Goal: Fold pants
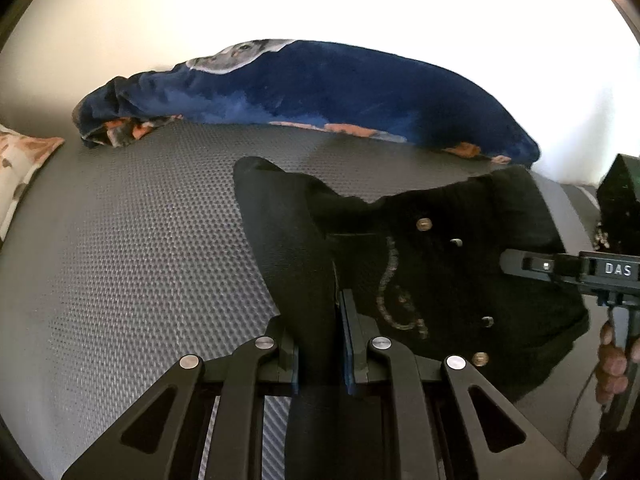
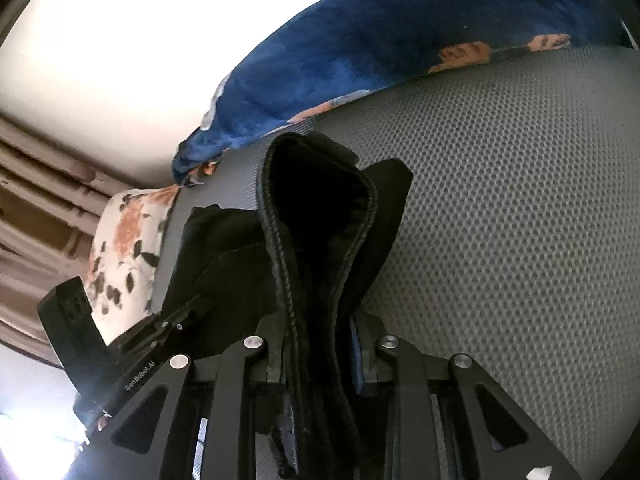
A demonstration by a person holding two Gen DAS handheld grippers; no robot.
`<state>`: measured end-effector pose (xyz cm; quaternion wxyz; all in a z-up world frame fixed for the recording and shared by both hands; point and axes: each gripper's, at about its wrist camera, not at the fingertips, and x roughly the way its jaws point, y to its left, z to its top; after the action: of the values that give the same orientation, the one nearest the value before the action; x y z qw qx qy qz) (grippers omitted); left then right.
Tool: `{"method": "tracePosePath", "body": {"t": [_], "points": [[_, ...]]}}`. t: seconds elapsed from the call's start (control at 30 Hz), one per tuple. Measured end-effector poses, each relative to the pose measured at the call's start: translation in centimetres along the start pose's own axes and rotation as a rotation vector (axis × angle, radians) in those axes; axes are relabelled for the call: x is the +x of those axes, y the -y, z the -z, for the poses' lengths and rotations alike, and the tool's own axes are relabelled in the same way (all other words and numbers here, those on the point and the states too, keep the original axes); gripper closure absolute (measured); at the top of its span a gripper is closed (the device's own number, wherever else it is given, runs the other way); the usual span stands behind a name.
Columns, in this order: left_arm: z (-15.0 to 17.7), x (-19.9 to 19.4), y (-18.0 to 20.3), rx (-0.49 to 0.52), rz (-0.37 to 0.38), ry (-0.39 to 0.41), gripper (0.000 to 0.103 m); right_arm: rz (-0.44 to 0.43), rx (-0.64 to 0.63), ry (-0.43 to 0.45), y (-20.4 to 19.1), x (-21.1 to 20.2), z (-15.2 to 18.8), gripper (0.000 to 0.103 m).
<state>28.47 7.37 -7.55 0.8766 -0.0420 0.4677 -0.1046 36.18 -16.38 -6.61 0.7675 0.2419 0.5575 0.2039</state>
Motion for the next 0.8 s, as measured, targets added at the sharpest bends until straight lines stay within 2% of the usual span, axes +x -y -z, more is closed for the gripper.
{"method": "tracePosePath", "body": {"t": [0.1,0.2,0.23,0.27,0.4,0.57,0.63,0.73,0.8], "points": [[0.5,1.4,-1.1,0.000,-0.010,-0.015,0.080,0.051,-0.011,0.002,0.7,0.8,0.0,0.080],[1.5,2.5,-1.7,-0.001,-0.021,-0.021,0.064,0.142,-0.055,-0.003,1.3,1.6,0.6,0.068],[1.9,2.6,-1.8,0.002,-0.025,-0.020,0.062,0.157,-0.065,0.003,1.3,1.8,0.8,0.064],[2.1,2.6,-1.8,0.000,-0.024,-0.008,0.061,0.163,-0.061,0.013,1.5,1.7,0.9,0.060],[2.3,2.4,-2.1,-0.011,-0.051,0.000,0.047,0.176,-0.045,0.031,1.8,1.5,1.4,0.058],[3.3,1.1,-2.2,-0.034,-0.073,-0.016,0.043,0.241,-0.074,0.046,1.2,0.4,3.4,0.053],[4.2,0.0,-2.0,-0.030,-0.113,-0.012,0.038,0.249,-0.075,0.051,1.1,-0.2,4.4,0.052],[6.0,-1.9,-1.6,-0.023,-0.171,-0.013,0.037,0.270,-0.068,0.055,1.2,-1.0,5.9,0.043],[6.9,-3.0,-1.5,-0.027,-0.194,-0.007,0.036,0.282,-0.074,0.074,0.9,-2.0,6.8,0.043]]}}
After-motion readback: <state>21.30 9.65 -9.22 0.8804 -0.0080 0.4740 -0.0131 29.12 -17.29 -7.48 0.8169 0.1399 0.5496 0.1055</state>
